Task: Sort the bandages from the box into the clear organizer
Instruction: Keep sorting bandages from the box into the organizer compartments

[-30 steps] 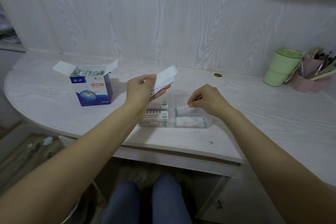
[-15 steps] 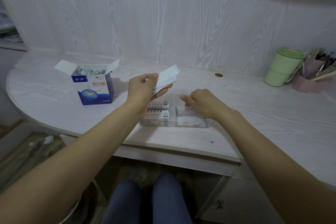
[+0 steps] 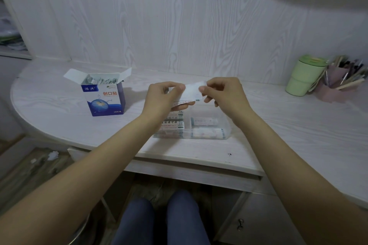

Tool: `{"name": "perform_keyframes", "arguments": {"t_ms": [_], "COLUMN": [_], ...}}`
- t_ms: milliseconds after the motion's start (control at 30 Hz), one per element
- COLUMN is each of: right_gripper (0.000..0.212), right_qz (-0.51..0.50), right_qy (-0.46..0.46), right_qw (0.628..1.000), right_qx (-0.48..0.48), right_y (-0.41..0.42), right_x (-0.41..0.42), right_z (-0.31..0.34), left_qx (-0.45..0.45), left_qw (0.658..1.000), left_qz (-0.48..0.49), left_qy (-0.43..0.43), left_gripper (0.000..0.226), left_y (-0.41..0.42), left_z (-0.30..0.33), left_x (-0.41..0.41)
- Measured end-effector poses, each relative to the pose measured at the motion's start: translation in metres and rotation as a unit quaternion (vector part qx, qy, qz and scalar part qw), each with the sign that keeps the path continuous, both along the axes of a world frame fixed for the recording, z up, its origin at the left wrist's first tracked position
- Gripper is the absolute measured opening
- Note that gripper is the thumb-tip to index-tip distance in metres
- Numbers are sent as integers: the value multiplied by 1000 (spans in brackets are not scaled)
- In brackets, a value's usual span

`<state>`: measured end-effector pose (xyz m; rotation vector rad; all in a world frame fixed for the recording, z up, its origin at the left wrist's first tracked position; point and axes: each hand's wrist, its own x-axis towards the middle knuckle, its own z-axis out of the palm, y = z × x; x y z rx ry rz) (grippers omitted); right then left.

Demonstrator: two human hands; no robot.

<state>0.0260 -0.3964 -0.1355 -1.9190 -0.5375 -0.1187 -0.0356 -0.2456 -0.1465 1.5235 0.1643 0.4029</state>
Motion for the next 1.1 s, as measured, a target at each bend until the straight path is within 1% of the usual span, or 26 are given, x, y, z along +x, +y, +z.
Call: {"name": "perform_keyframes", "arguments": {"t_ms": [67,133,200,267,367,433,467,533,567,633,700,767,800,867,933,1100], "right_gripper": [10,8,9,12,12,4,5,20,23,14,5,7,8,6,3,3], "right_qz": [-30,-52,-62,-65,-71,-51,-37,-18,-19,-27,-40,-59,-67,-67,-53,-21], "right_qy": [11,38,75,111,158,194,209,229,225,193,158,126,114,100,83,42], "right_qw": [999,997,990,976,945,920,910,905,911,940,974,990,991,989,987,978], "right_qx": [3,34,99,177,278,338,355,359,345,279,157,23,-25,-85,-124,-203], "right_y": [-2,-5,-9,-15,-26,-33,-36,-40,-42,-45,-49,-52,-52,-50,-45,-31], "right_x": [1,0,-1,-3,-5,-5,-6,-7,-7,-7,-5,-2,-1,-1,-2,-2], "right_z": [-2,-4,-7,-8,-8,-7,-6,-6,-7,-11,-16,-23,-24,-26,-27,-29], "left_qx": [18,39,36,21,21,23,18,10,12,26,37,42,43,45,44,53], "left_qw": [999,997,997,997,998,999,1000,1000,999,997,996,996,996,997,997,997], "left_qz": [-30,-60,-74,-75,-53,-23,-9,22,39,67,75,72,70,67,61,52], "left_qy": [1,5,11,13,6,-1,-6,-10,-10,-12,-16,-16,-17,-20,-24,-28], "left_gripper": [6,6,8,8,9,9,9,12,13,14,14,13,12,10,10,11], "left_y": [-1,-2,-1,1,4,6,6,6,5,4,2,0,-1,-1,-2,-5], "left_z": [2,4,4,2,-2,-4,-5,-6,-7,-8,-9,-9,-9,-9,-10,-14], "left_x": [-4,-8,-10,-10,-11,-10,-9,-7,-6,-3,-3,-3,-4,-4,-3,-3]}}
